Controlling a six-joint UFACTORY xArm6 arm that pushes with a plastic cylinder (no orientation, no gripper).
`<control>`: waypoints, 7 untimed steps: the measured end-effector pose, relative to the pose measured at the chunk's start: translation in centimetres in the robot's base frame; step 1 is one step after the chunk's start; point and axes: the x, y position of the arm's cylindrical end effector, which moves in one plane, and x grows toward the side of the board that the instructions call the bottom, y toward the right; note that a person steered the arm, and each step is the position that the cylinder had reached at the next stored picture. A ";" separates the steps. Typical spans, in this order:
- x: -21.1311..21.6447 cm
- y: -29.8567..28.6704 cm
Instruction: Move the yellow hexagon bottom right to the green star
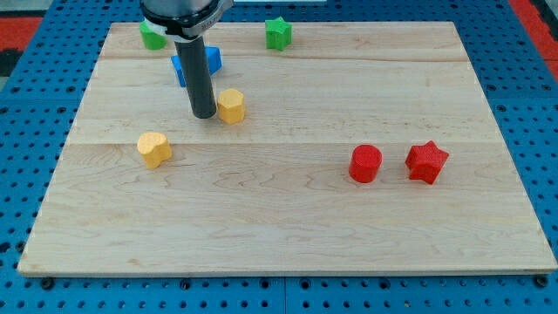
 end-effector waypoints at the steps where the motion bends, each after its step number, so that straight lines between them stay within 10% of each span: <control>1: 0.0 0.3; 7: -5.5 19.5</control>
